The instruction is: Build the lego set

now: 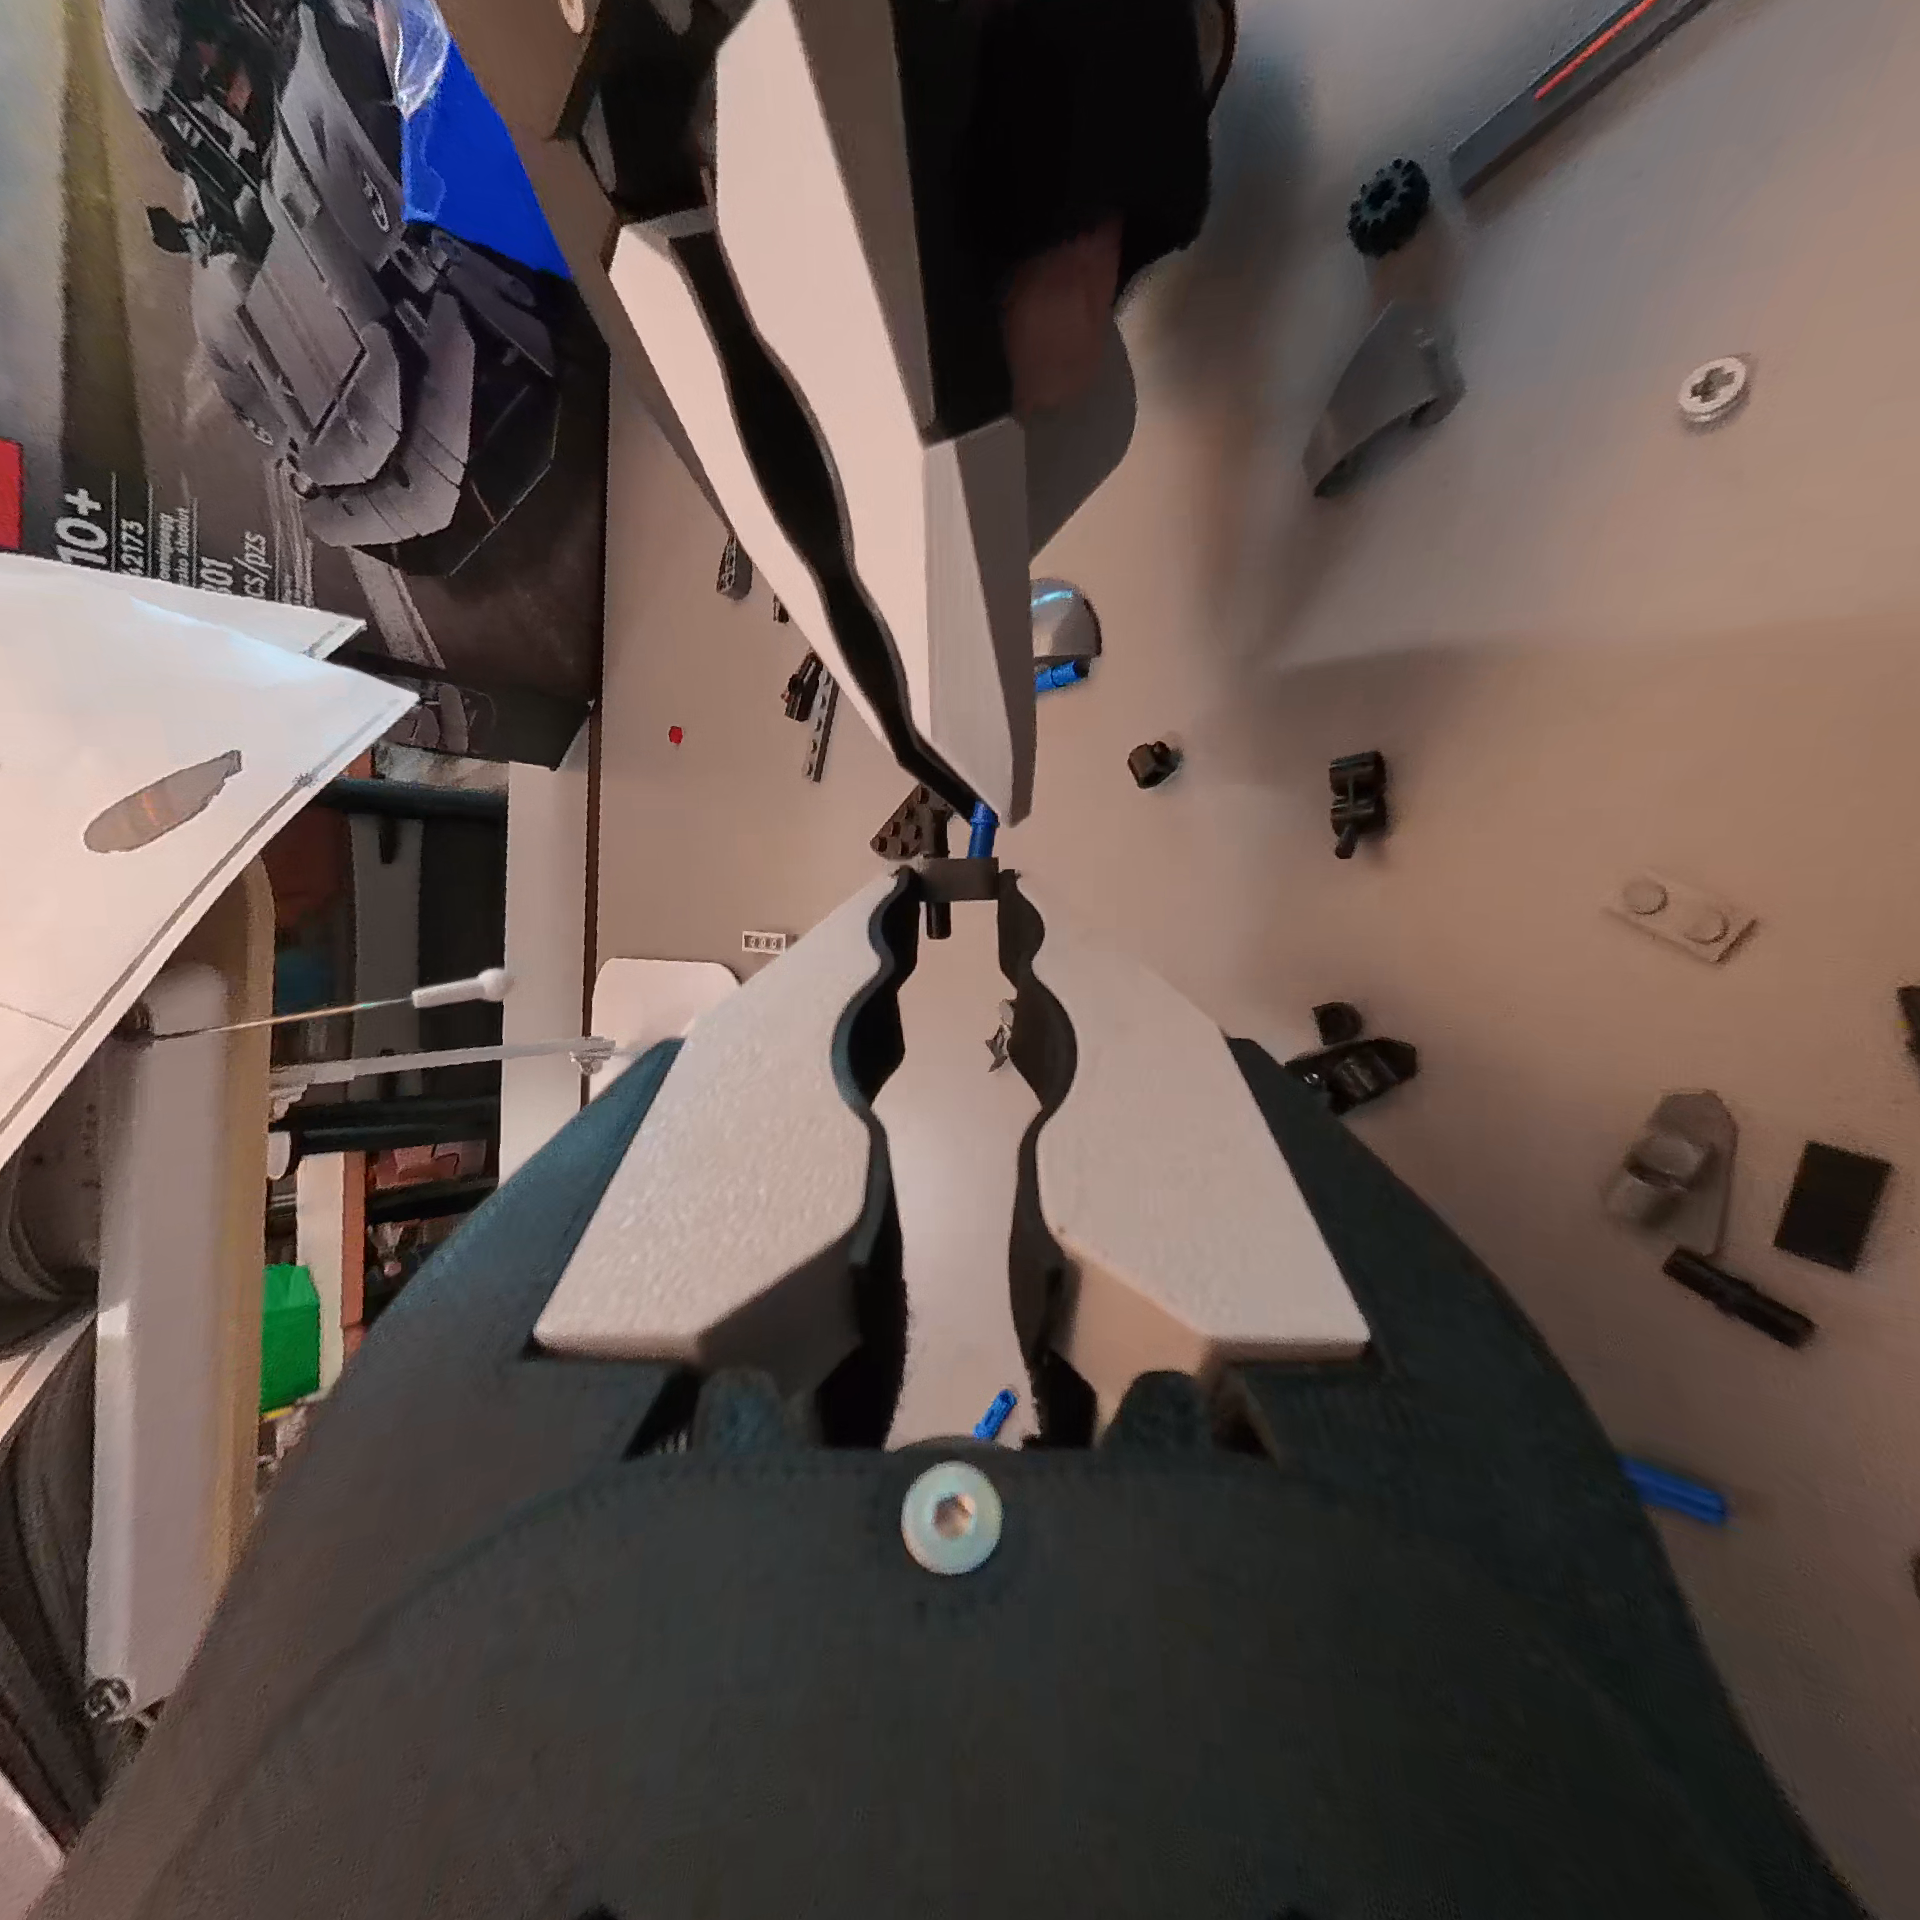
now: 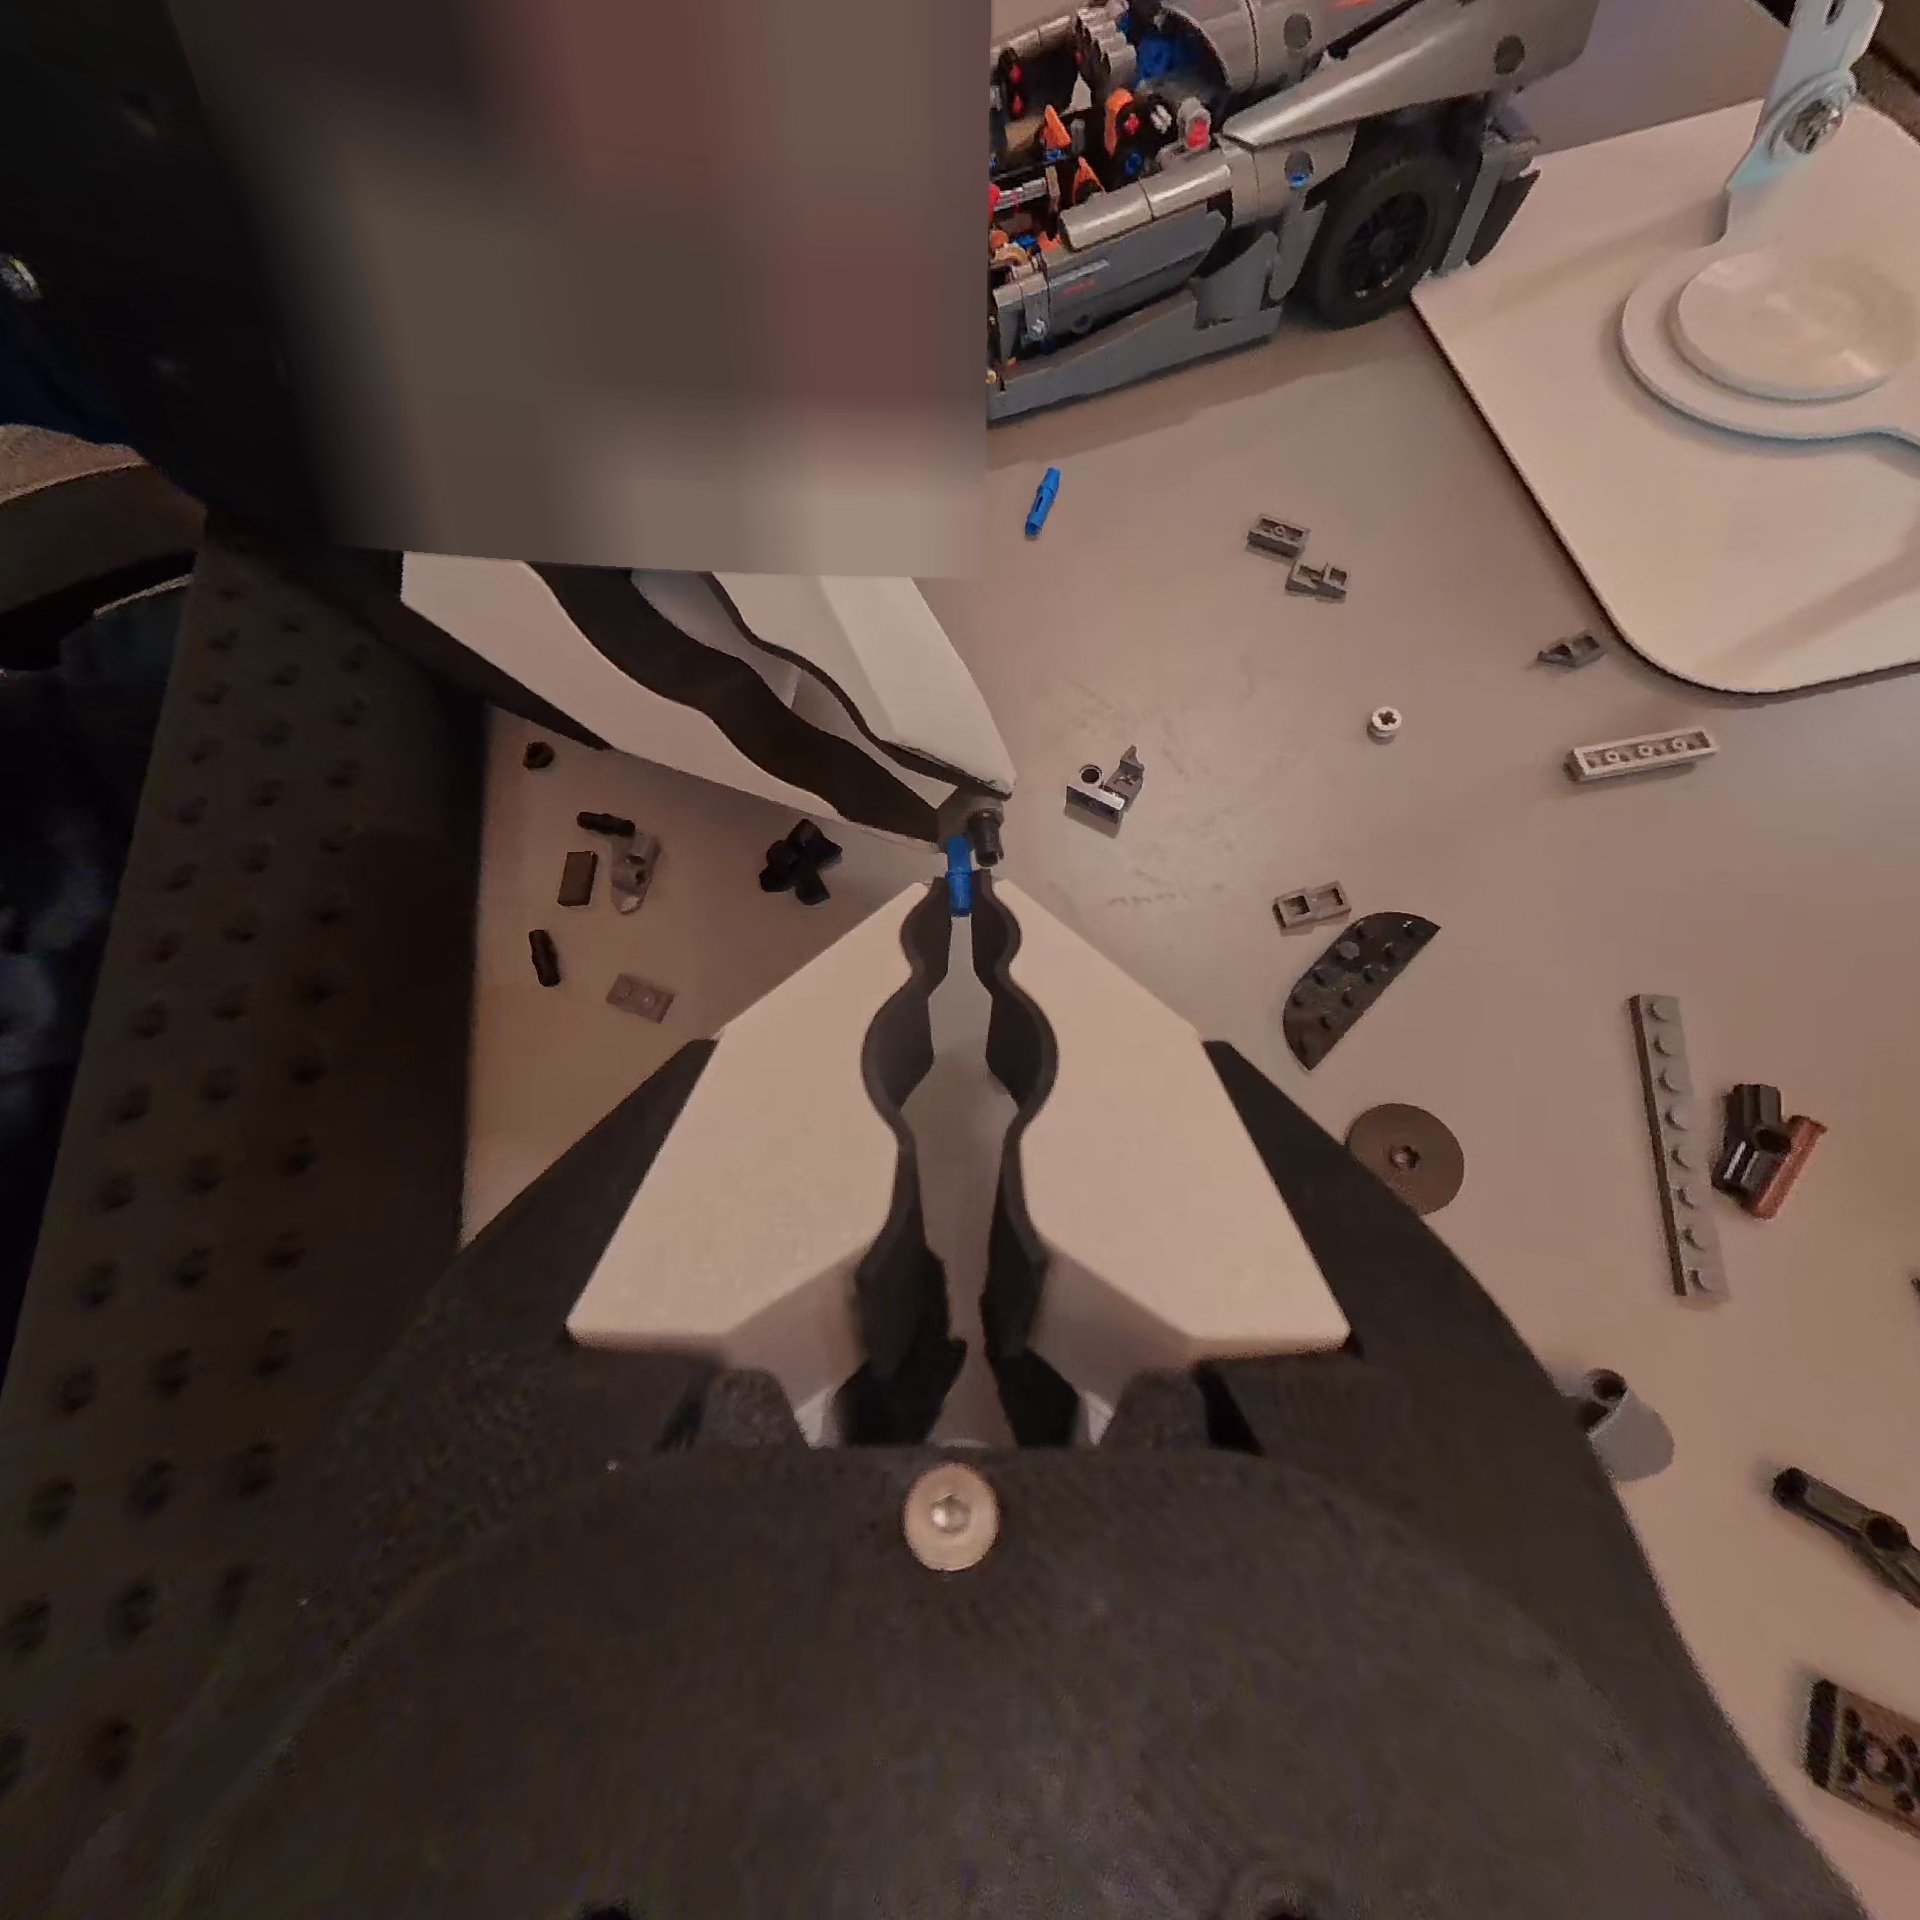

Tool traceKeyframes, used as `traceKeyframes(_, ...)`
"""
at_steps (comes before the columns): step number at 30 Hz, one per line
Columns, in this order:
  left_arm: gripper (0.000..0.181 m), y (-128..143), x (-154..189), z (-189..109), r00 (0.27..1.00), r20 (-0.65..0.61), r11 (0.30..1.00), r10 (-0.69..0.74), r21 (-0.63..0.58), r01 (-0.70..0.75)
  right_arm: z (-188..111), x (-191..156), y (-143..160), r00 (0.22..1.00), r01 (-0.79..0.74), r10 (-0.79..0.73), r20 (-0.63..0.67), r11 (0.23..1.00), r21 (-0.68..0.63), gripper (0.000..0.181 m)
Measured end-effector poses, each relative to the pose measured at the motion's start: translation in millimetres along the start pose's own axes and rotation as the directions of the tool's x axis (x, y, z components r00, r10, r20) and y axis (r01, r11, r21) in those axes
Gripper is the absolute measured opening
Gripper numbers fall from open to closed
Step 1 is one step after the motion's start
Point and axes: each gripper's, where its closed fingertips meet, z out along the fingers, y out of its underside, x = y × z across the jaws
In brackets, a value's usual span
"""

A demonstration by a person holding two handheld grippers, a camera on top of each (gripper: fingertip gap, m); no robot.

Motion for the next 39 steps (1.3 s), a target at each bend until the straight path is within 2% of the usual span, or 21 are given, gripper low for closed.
traceKeyframes(15,0.012,8.5,14.1,12.1,0.994,-0.013,0.986,0.112,-0.122,-0.113,11.3,2.6,17.1,0.999,-0.037,0.035,-0.019,0.993,-0.116,0.000)
traceKeyframes(39,0.012,21.3,40.2,28.6,0.976,-0.105,0.956,0.190,-0.207,-0.209,30.3,1.6,44.0,0.997,-0.074,0.074,-0.011,0.958,-0.277,0.000)
